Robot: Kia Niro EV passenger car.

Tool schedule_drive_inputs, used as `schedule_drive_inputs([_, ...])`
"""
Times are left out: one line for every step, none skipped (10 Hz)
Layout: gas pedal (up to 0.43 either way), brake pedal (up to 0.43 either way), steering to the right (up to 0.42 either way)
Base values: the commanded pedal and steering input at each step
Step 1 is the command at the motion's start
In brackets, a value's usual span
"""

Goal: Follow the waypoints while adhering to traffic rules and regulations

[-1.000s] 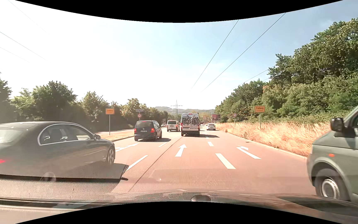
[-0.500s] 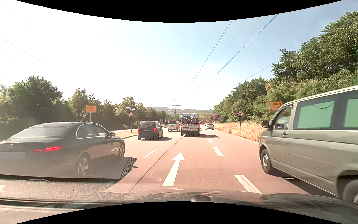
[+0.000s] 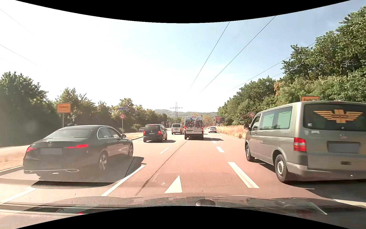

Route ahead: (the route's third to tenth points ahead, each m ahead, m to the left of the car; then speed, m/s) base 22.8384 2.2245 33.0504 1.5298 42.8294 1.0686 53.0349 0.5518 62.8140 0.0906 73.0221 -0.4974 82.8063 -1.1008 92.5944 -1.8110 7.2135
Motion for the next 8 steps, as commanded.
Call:
schedule_drive_inputs([0.020, 0.000, 0.011])
schedule_drive_inputs([0.020, 0.000, 0.012])
schedule_drive_inputs([0.020, 0.000, 0.012])
schedule_drive_inputs([0.020, 0.000, 0.012])
schedule_drive_inputs([0.020, 0.000, 0.012])
schedule_drive_inputs([0.020, 0.000, 0.012])
schedule_drive_inputs([0.020, 0.000, 0.012])
schedule_drive_inputs([0.020, 0.000, 0.012])
